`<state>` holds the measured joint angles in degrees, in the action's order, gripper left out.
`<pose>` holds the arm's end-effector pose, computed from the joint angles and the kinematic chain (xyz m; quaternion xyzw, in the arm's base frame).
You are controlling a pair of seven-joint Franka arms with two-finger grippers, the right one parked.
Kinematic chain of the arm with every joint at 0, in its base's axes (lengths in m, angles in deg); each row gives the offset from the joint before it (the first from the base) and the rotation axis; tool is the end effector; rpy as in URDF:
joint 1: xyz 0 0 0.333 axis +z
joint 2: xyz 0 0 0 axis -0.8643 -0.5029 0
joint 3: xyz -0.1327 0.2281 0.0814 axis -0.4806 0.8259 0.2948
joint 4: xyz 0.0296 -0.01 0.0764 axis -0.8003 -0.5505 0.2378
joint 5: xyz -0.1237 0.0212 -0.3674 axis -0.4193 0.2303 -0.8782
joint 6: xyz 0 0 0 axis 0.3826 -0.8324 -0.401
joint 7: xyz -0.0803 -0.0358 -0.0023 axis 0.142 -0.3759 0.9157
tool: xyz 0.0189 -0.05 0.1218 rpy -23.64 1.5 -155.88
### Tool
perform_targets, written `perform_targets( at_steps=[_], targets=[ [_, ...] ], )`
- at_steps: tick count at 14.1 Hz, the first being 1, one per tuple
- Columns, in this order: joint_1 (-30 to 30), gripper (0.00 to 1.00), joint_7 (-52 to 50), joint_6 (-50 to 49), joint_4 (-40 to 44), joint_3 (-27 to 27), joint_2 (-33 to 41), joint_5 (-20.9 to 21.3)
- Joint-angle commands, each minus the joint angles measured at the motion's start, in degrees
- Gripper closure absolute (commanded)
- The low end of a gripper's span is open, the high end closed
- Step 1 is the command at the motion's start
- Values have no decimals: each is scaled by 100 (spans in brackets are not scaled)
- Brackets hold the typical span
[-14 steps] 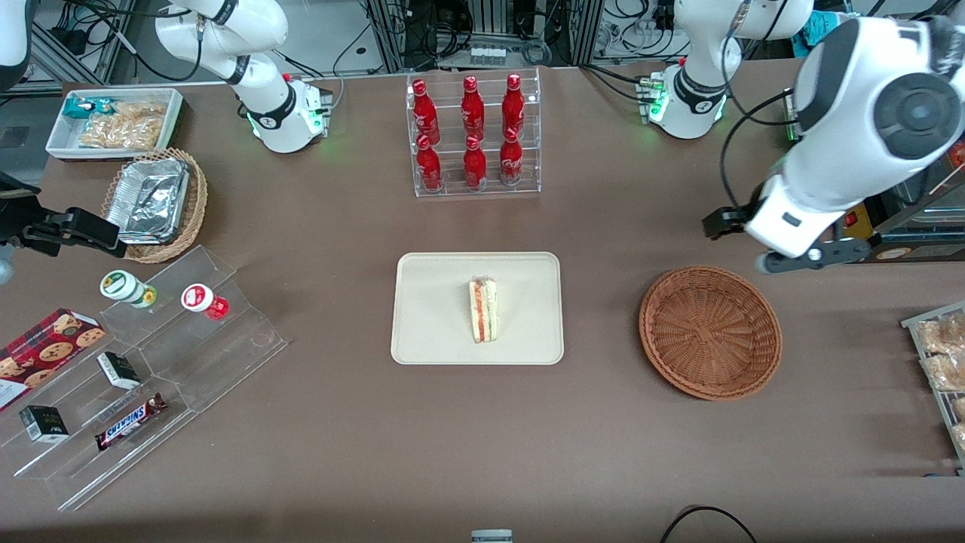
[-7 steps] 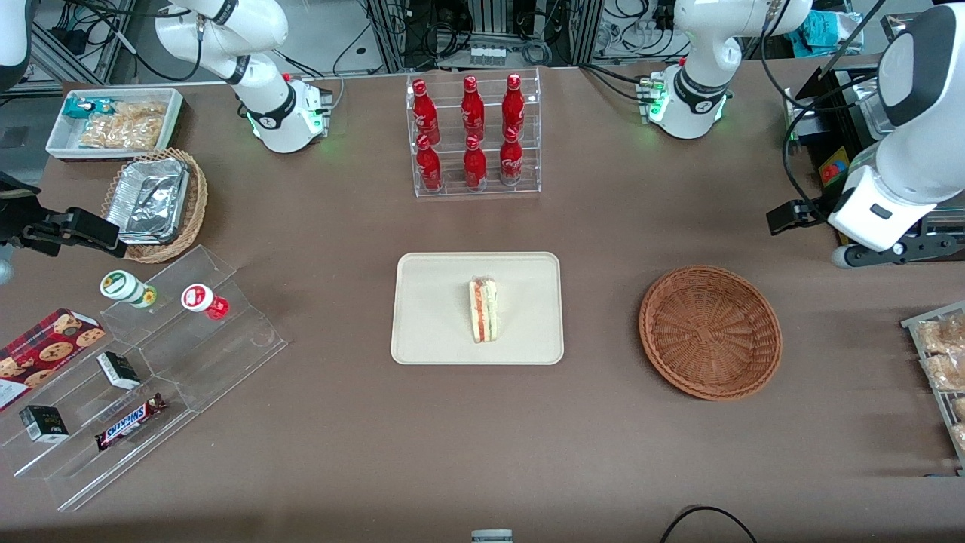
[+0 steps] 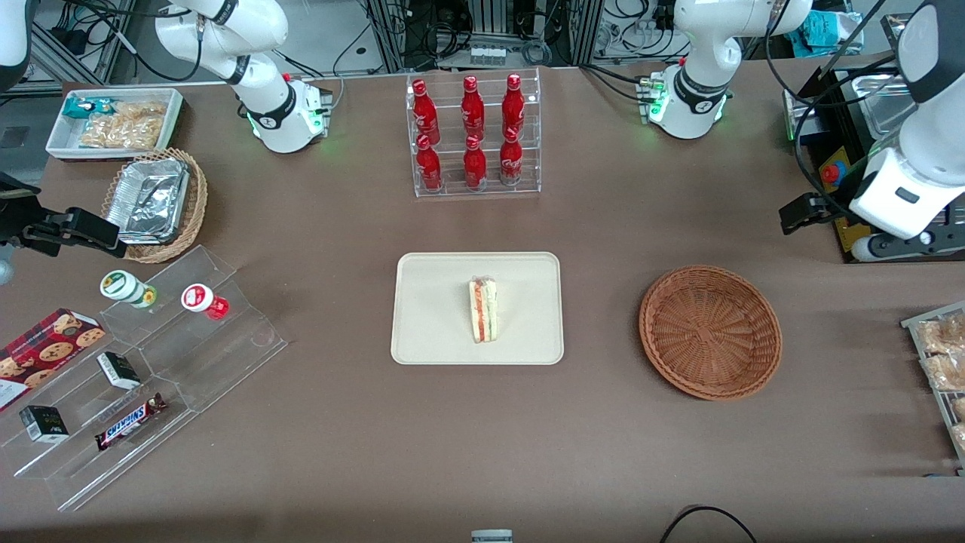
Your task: Place sandwich from basket to tray
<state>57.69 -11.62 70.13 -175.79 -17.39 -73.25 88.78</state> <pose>0.5415 -0.0433 0.5249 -0.9971 -0.0558 0.0453 0.0244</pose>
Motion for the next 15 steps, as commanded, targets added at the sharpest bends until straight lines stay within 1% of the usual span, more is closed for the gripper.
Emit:
perform_targets(
  at_steps=[1, 3, 5, 12, 15],
  targets=[
    [1, 0, 20, -82, 61, -18, 180, -36],
    [1, 0, 29, -109, 70, -27, 250, -44],
    [1, 0, 55, -100, 70, -27, 259, -167],
    [-17, 0, 239, -109, 149, -45, 286, -185],
    [1, 0, 494, -126, 149, -18, 295, -404]
  ],
)
